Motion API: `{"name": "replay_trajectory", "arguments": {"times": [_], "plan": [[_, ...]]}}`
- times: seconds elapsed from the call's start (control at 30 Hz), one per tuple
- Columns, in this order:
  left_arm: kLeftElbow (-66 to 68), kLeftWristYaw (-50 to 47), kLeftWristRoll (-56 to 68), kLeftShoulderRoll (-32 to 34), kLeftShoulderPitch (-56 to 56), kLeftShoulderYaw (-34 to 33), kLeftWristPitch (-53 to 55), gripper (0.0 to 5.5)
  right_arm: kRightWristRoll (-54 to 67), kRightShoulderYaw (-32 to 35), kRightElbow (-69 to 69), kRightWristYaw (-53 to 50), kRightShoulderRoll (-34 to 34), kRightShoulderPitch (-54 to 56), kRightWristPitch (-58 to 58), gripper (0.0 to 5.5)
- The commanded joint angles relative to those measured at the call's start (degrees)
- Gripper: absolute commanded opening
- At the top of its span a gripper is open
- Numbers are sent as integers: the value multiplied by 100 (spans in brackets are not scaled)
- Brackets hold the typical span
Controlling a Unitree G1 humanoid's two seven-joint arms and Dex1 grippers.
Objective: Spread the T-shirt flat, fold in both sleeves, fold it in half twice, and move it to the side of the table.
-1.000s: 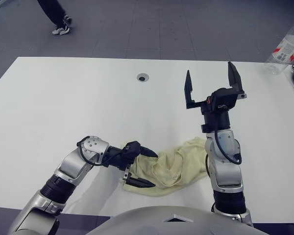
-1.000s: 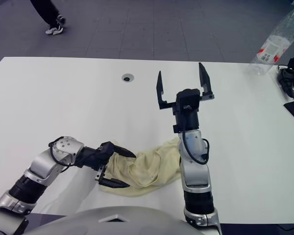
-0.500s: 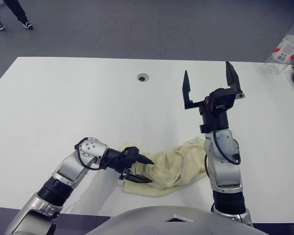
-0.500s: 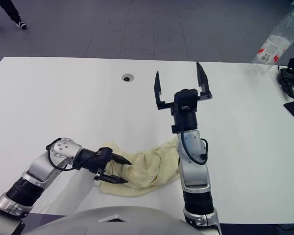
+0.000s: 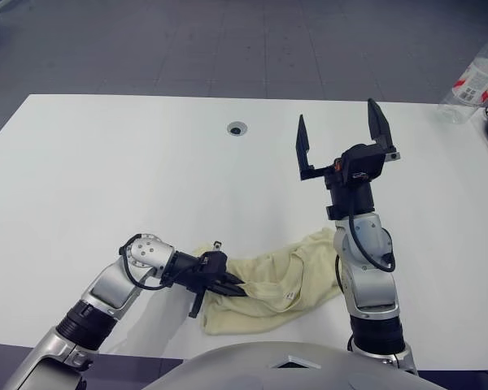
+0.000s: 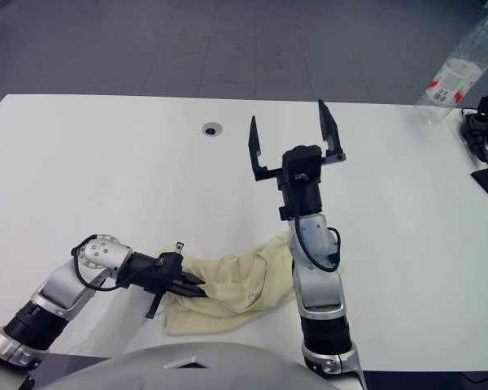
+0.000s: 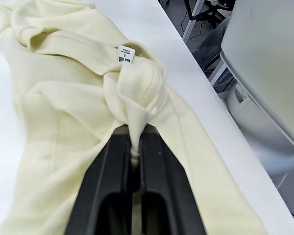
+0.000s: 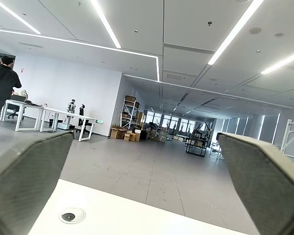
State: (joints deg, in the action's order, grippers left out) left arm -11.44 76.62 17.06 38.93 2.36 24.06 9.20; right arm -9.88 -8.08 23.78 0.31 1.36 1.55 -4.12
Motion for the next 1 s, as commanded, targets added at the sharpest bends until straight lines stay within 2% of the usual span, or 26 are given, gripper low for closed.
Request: {"name": "replay_trajectory", "arguments": {"times": [0.03,0.37,0.43,0.57,0.63,0.87,0.9,1.0], "plan": [[-325,-84,57,110,-98,-173,-52,1,-37,-42,100,24,-5,1,106,540],[-1372,-744,-403,268,-401,-513,-451,1,-53,-78,120,23,21,-38,129,540],[-1506,-1017,-908,344,-544,-494,-859,1,-80,-88,174,5,14,-62,158,540],[-1239,-1925,-2817,634,-769,-391,-2212,1,-186,-153,300,-8,18,-152,204,540],[-1386,-2307,-3176,622,-1026,-518,-2476,1,-200,-171,347,12,18,-183,240,540],[-1850,-2565,-3061,609,-1671,-488,-2541,1,-251,-189,509,51,51,-315,348,540],[-1860,-2546,-2975,594,-1734,-444,-2555,37,-249,-191,515,60,59,-317,358,540],[-1843,-2461,-2657,565,-1855,-319,-2519,81,-247,-193,525,68,73,-323,374,540]]}}
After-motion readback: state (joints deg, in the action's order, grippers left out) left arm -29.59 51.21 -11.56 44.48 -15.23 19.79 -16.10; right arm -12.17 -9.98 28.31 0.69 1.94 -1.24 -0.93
